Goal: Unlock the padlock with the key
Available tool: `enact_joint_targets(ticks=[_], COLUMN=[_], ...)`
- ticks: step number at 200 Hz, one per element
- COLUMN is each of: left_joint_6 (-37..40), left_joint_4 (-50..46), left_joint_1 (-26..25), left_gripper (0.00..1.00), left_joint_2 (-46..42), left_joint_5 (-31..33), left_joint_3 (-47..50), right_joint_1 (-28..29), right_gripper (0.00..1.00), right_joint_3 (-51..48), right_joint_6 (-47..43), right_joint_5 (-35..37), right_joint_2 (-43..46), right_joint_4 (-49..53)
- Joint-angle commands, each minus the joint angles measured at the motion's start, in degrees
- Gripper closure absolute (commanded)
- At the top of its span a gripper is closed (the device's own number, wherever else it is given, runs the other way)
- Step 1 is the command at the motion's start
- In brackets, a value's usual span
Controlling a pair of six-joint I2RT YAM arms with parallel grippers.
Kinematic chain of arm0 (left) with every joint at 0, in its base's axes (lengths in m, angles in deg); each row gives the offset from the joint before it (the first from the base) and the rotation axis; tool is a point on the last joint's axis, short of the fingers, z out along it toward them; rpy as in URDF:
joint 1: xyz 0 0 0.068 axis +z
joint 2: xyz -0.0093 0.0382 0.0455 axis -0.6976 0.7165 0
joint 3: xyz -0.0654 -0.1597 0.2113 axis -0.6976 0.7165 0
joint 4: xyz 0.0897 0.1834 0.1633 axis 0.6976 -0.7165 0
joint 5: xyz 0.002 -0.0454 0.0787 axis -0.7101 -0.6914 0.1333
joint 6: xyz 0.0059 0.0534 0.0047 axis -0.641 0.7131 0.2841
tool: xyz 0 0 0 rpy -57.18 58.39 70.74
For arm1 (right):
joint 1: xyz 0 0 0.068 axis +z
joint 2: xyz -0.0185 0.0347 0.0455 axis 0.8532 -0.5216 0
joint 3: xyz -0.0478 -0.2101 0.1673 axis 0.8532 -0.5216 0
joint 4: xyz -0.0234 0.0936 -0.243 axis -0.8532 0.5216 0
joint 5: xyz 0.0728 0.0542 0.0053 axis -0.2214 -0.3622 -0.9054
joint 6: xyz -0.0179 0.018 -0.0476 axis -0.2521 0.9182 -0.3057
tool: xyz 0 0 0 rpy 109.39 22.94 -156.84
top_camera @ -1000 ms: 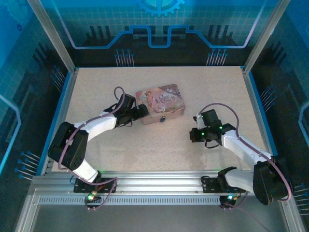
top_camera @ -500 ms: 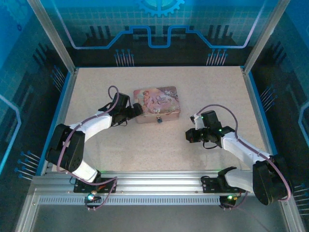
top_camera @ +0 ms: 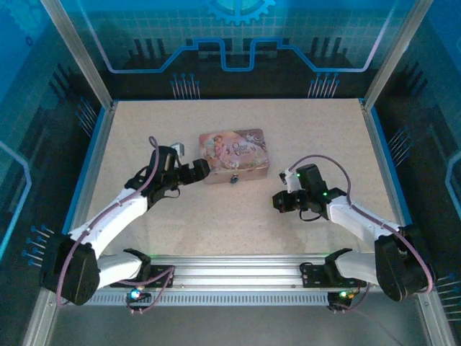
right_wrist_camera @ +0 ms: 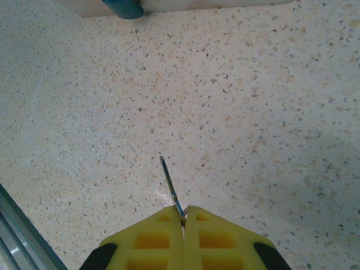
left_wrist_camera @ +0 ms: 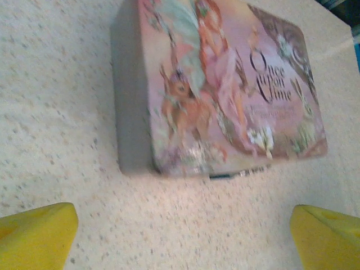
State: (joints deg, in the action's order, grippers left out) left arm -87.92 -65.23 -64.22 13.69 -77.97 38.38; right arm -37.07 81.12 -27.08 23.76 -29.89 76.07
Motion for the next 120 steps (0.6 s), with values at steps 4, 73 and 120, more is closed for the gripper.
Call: enact_joint_targets(ticks=[4,73,120], left_joint_6=[-4.93,-8.1,-6.12], left_joint_4=[5.62,20.93,27.4], left_joint_1=[-2.49,-4.59,-3.97], left_gripper=[0.05,0.08,0.09], left_joint_2=[-1.38,11.11,18.2], left_joint_5=[-9.02,-16.55,-14.8], left_joint_3=[6.02,5.35,2.22], right_joint_1=[1.03,3.33,3.9], right_gripper=[0.98,0.98,0.98], right_joint_3=[1.59,3.79,4.58], right_joint_6=[-0.7,-0.48,-0.6], right_joint_5=[-0.61,-0.05,0.4], right_joint_2=[-0.82,-4.28,-5.52], right_joint_4=[-1.08,-2.07,-1.64])
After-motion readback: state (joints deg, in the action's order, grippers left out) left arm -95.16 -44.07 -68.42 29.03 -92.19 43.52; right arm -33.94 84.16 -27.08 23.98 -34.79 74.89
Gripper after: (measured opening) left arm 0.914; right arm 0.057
